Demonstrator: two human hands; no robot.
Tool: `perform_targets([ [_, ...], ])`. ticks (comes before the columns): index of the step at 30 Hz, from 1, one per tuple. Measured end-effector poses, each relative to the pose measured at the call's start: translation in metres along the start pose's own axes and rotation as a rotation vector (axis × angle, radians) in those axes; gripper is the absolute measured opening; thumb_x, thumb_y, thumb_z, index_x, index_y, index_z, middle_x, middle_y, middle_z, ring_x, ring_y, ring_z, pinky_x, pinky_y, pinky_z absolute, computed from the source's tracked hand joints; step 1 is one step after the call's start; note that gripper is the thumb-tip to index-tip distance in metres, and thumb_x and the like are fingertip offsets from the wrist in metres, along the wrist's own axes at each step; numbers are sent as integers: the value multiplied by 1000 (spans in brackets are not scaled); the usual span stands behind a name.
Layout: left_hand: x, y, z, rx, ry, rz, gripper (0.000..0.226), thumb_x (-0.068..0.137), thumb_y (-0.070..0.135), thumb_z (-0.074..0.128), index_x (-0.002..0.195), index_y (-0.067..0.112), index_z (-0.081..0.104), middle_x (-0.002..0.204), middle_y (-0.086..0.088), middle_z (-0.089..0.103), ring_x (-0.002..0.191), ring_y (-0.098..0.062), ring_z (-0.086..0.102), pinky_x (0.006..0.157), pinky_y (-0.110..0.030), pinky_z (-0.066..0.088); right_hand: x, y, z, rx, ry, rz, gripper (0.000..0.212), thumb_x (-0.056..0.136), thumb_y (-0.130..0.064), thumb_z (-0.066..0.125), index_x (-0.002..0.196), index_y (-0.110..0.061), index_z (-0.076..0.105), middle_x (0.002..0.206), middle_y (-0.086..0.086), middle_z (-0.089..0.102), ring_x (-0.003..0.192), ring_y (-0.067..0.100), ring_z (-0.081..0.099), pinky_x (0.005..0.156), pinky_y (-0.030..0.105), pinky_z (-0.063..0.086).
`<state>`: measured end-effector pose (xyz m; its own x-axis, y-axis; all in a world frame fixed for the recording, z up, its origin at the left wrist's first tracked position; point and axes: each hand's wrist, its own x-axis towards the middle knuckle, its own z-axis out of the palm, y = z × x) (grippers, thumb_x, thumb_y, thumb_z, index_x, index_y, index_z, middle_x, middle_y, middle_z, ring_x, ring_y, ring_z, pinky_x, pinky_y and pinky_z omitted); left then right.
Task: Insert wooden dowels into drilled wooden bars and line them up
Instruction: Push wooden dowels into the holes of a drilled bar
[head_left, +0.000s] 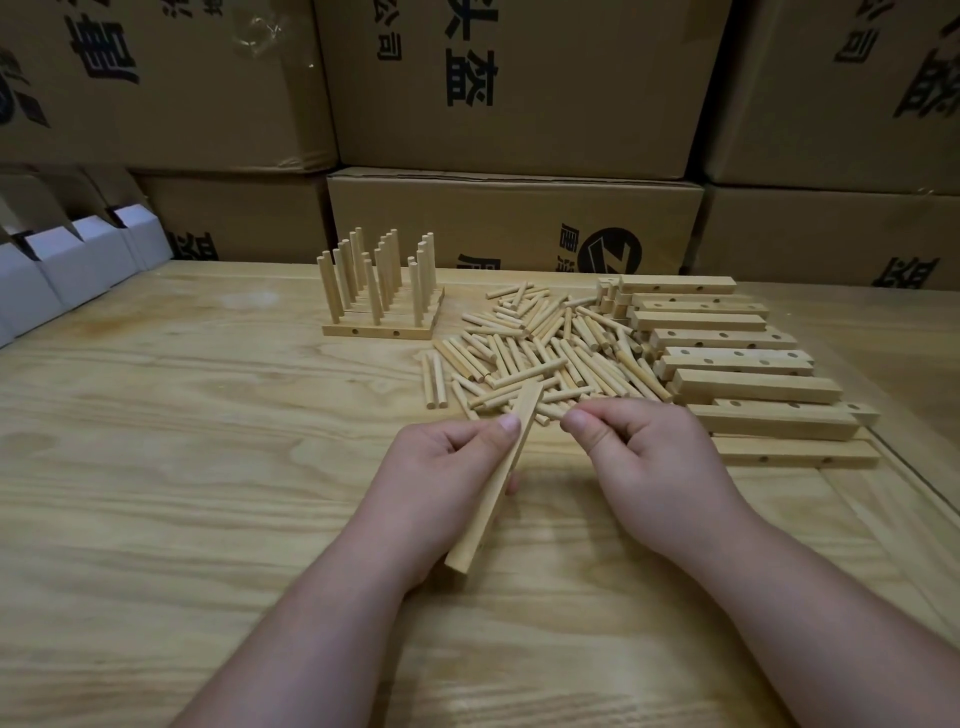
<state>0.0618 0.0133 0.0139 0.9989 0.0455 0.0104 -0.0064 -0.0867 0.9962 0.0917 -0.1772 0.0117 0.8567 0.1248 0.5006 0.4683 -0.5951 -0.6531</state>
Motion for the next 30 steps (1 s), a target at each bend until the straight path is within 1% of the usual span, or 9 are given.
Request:
perform_targets([
  [3, 0, 2, 0, -19, 4, 10, 26, 86, 54, 68, 84, 32, 82, 73, 2, 77, 66, 2, 69, 60, -15, 49, -1, 0, 3, 37, 62, 9, 12, 93, -30, 69, 100, -29, 79, 80, -31, 67, 91, -13, 61, 73, 1, 42],
  [5, -1, 3, 0, -66, 12, -7, 25, 82, 55, 68, 87, 35, 81, 73, 0, 77, 61, 0, 68, 55, -15, 48, -2, -3, 4, 77, 110, 27, 12, 94, -35, 66, 98, -31, 77, 79, -23, 68, 85, -6, 63, 69, 7, 45],
  [8, 3, 2, -2, -84, 103, -67, 35, 92, 54, 64, 79, 25, 80, 69, 1, 76, 53, -3, 63, 54, -22, 45, -3, -1, 2, 59, 161, 76, 40, 100, -50, 44, 92, -21, 70, 65, -10, 60, 62, 8, 56, 53, 31, 45],
  [9, 6, 2, -3, -107, 139, -90, 40, 94, 54, 62, 76, 22, 80, 68, 1, 75, 52, -5, 62, 55, -24, 44, -1, 2, 0, -12, 169, 117, 41, 100, -49, 41, 92, -19, 68, 63, -9, 59, 58, 10, 54, 50, 32, 42],
  [12, 11, 1, -7, -235, 197, -141, 43, 96, 54, 58, 74, 24, 80, 72, -1, 74, 54, -13, 58, 60, -31, 44, 3, 7, -2, -335, 90, 302, 22, 97, -42, 50, 105, -31, 67, 64, -12, 60, 62, 7, 57, 54, 29, 45],
  [16, 13, 0, -8, -326, 175, -151, 43, 100, 50, 53, 84, 20, 81, 72, -2, 70, 51, -13, 55, 52, -28, 44, 3, 7, -2, -495, -41, 424, 34, 94, -43, 52, 125, -32, 60, 88, -6, 70, 91, 22, 65, 73, 35, 53],
  [18, 12, 0, -8, -339, 162, -151, 42, 103, 47, 50, 89, 23, 82, 73, -2, 70, 51, -12, 55, 49, -27, 44, 2, 6, -1, -555, -56, 431, 35, 95, -43, 51, 125, -29, 60, 97, -4, 70, 99, 25, 64, 72, 35, 49],
  [25, 11, 1, -7, -381, 153, -153, 43, 106, 42, 47, 91, 24, 82, 72, -3, 70, 49, -10, 54, 44, -24, 45, 3, 7, 0, -592, -49, 437, 30, 96, -41, 50, 121, -26, 59, 104, -3, 68, 99, 26, 63, 67, 33, 41],
  [30, 12, 1, -6, -383, 149, -153, 43, 105, 43, 48, 92, 22, 82, 71, -3, 69, 49, -10, 54, 43, -23, 45, 4, 7, 0, -578, -72, 445, 14, 95, -40, 51, 105, -36, 61, 75, -18, 57, 68, 10, 50, 55, 28, 35],
])
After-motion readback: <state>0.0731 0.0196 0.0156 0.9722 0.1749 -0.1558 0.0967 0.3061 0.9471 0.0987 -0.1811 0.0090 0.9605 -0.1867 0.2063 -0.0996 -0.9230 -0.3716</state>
